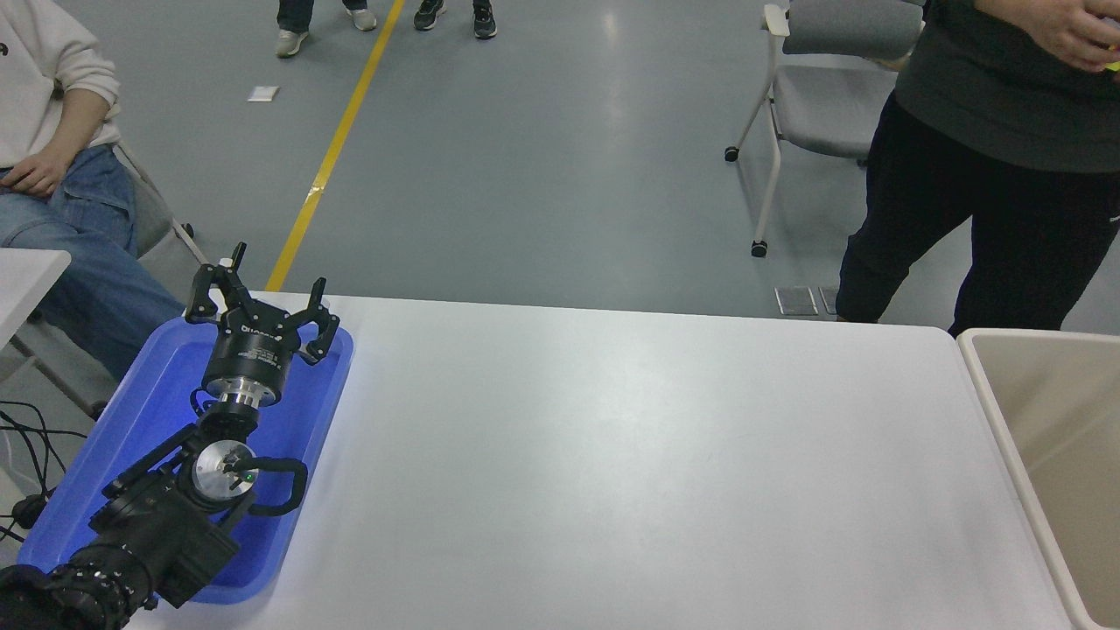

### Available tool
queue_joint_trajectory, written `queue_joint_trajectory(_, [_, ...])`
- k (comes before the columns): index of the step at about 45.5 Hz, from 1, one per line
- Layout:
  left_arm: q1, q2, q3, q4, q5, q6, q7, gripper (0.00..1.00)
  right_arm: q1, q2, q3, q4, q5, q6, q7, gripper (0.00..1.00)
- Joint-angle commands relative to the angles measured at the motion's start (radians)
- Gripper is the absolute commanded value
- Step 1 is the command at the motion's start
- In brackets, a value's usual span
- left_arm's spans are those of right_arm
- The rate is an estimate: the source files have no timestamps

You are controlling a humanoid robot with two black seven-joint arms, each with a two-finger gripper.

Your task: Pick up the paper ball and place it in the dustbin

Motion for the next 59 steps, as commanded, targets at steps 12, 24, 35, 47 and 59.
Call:
queue_joint_trajectory(12, [0.000,0.000,0.000,0.000,0.000,0.000,0.000,1.00,-0.061,0.058,0.014,-0.026,0.023,-0.020,0.000,0.00])
queue_joint_trajectory(24, [0.000,0.000,0.000,0.000,0.001,0.000,0.000,1.00,-0.064,0.061,0.013,-0.024,0.025,-0.017,-0.001,1.00])
queue_joint_trajectory(35, [-0.001,0.000,0.000,0.000,0.000,0.000,0.000,1.00,-0.049,0.055,0.014,-0.011,0.025,0.000,0.000,1.00])
queue_joint_trajectory(47, [-0.001,0.000,0.000,0.000,0.000,0.000,0.000,1.00,0.023,0.047,0.016,-0.009,0.026,-0.002,0.000,1.00])
queue_joint_trajectory(59, [0.000,0.000,0.000,0.000,0.000,0.000,0.000,1.00,0.137,0.005,0.118,0.015,0.025,0.006,0.008,1.00])
